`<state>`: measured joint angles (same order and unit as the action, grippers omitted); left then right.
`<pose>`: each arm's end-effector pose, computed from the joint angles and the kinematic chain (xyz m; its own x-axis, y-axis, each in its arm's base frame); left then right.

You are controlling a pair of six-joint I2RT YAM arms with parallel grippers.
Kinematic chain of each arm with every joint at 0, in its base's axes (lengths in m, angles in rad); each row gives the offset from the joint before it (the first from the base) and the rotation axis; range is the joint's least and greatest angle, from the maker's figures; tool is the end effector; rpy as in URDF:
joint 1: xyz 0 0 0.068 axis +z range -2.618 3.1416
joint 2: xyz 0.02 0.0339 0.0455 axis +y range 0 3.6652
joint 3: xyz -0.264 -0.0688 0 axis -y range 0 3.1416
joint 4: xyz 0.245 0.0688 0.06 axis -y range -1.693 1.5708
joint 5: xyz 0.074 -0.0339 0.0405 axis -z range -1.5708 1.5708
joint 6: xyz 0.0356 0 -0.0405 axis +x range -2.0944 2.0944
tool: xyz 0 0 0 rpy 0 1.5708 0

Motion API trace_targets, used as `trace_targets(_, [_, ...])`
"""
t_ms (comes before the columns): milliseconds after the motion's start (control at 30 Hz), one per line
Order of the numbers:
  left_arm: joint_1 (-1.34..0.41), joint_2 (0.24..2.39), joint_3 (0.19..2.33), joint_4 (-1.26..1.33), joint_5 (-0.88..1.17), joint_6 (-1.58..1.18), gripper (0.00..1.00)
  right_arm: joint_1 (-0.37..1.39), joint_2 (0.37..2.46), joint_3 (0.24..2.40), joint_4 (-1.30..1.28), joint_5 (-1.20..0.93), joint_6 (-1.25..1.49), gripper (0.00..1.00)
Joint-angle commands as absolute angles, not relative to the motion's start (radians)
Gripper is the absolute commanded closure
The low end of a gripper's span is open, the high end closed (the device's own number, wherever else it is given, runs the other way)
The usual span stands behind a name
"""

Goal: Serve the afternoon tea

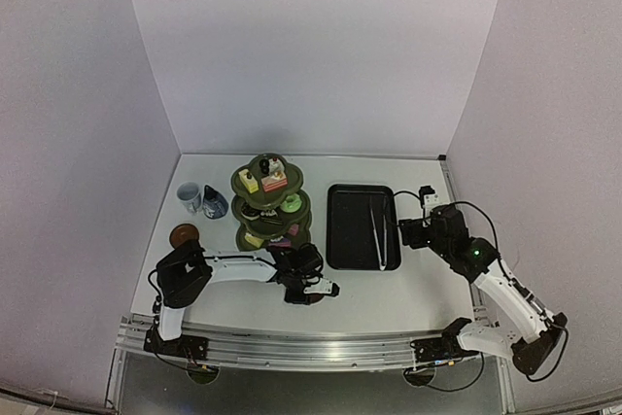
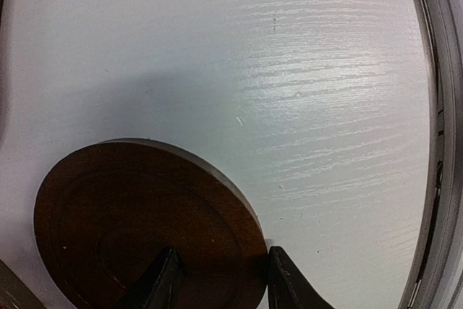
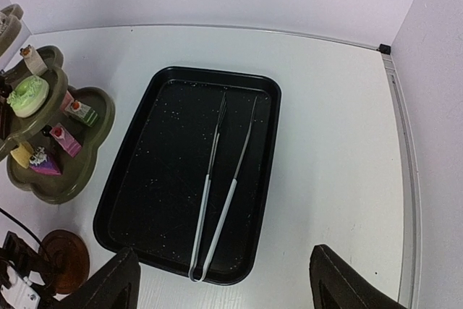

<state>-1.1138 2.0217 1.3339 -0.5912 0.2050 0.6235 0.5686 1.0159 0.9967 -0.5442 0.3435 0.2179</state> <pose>0.1672 -0.3565 0.1377 0.1850 0.9193 -0.3474 0.9810 -0.1938 0.0097 0.1901 0.1072 0.3358 -0.4971 -0.0761 -0.8643 -0.1635 0.9865 0.0072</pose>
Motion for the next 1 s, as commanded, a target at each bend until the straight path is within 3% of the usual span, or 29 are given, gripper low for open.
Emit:
trace_targets(0, [-1.137,2.024,1.268,-0.676,0.218,0.636,0.59,0.575,1.044,1.039,-0.549,0.345,0.190,0.22])
trace_targets(467, [-1.132,1.930,1.171,-0.677,0.209,0.684,0.57,0.575,1.035,1.057,-0.551,0.336,0.230,0.22])
trace_targets(767, [-1.070,1.900,1.321,-0.725,0.169,0.775,0.25,0.575,1.047,1.068,-0.557,0.323,0.249,0.21])
trace_targets(967, [-1.021,1.764,1.358,-0.910,0.268,0.798,0.22,0.575,1.061,1.063,-0.560,0.323,0.276,0.21])
